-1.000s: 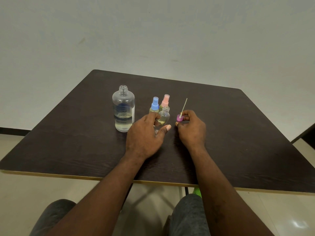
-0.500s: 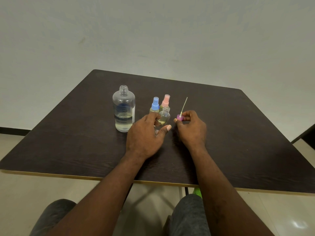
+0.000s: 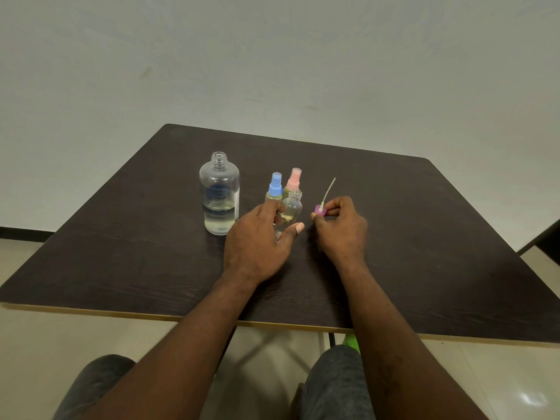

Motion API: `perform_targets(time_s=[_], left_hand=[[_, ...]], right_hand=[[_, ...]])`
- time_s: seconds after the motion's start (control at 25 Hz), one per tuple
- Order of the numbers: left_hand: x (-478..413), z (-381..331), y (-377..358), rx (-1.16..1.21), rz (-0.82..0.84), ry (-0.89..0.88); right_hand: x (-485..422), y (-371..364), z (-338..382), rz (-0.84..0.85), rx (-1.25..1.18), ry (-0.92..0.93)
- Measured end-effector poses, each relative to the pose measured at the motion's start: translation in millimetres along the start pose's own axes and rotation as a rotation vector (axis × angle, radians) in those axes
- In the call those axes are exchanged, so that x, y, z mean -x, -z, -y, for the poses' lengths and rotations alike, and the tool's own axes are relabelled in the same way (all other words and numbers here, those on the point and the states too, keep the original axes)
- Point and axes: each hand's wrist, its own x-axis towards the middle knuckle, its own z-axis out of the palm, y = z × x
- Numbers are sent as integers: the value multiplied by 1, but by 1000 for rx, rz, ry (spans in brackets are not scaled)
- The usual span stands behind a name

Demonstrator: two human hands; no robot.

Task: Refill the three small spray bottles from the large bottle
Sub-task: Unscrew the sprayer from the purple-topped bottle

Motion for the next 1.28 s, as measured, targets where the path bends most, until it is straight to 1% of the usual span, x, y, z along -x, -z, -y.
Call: perform_targets(time_s=[0.12,0.2,1.28], left_hand=[[0,0,0,2,5,6],[0,0,0,1,10,5],[0,-2,2,1,36,2]], right_hand=[[1,-1,0,11,-16,14],[1,0,1,24,15,16],[0,1,1,20,44,-14]])
